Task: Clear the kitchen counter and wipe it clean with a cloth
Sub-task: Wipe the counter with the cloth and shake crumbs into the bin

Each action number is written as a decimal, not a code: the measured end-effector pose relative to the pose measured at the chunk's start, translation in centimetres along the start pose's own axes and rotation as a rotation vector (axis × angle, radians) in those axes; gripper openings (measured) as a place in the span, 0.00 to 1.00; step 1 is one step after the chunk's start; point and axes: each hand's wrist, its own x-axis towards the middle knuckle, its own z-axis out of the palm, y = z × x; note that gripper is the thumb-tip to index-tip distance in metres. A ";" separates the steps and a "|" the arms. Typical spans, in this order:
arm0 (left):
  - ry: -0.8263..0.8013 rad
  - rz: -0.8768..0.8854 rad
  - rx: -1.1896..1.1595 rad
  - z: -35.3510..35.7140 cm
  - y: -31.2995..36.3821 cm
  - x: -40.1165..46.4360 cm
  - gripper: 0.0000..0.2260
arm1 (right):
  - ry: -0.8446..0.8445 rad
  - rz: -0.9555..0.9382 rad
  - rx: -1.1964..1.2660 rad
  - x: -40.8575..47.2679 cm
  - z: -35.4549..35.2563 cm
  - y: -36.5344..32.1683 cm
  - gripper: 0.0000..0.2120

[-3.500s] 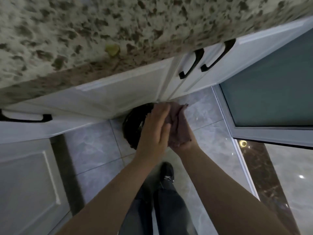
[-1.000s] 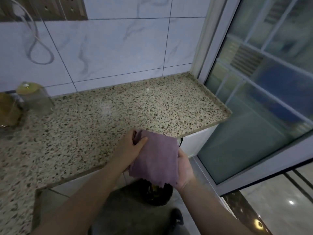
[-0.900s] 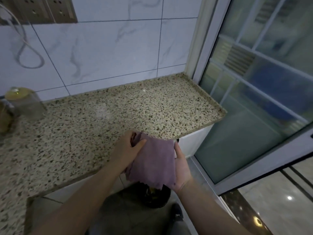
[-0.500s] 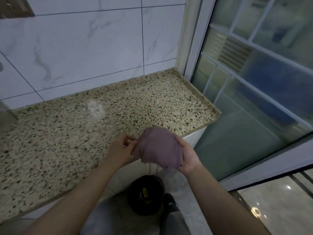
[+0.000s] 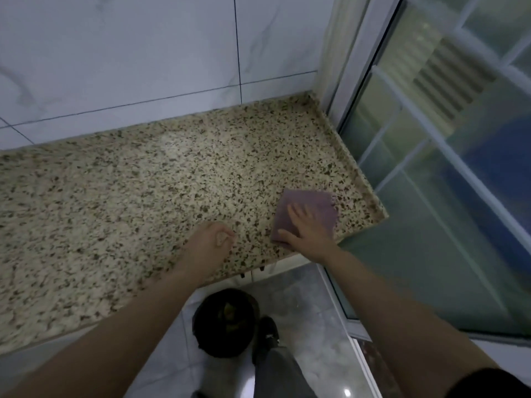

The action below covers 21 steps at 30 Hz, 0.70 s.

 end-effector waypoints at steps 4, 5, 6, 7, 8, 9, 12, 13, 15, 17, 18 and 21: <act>-0.040 0.044 0.304 1.1 -0.1 2.5 0.17 | 0.260 -0.009 -0.133 1.8 2.1 1.0 0.32; -0.083 0.033 0.378 1.3 0.0 3.1 0.22 | 0.271 0.012 -0.150 2.1 2.4 1.1 0.32; -0.119 0.015 0.431 1.5 0.0 4.0 0.27 | 0.257 0.028 -0.176 2.7 2.7 1.5 0.33; -0.153 -0.010 0.465 1.6 0.1 4.9 0.30 | 0.238 0.046 -0.209 3.1 3.1 1.6 0.34; -0.182 -0.037 0.486 1.7 0.1 5.6 0.34 | 0.232 0.063 -0.258 3.1 3.7 1.6 0.35; -0.203 -0.070 0.488 1.8 0.1 6.4 0.37 | 0.246 0.081 -0.295 3.4 4.2 1.7 0.35; -0.243 -0.134 0.503 1.9 0.2 8.8 0.44 | 0.294 0.118 -0.316 4.6 4.2 1.8 0.35; -0.246 -0.159 0.501 1.8 0.2 9.7 0.46 | 0.290 0.113 -0.316 5.4 3.7 2.0 0.35; -0.236 -0.193 0.501 1.6 -0.2 11.3 0.48 | 0.270 0.099 -0.335 7.3 2.4 2.5 0.35; -0.232 -0.223 0.509 1.2 -0.7 12.7 0.51 | 0.259 0.088 -0.355 9.3 0.9 3.2 0.34; -0.241 -0.249 0.499 1.1 -1.0 13.5 0.53 | 0.255 0.085 -0.358 10.6 0.0 3.5 0.34; -0.294 -0.312 0.497 1.1 -1.6 14.3 0.55 | 0.248 0.078 -0.356 14.8 -2.7 4.6 0.34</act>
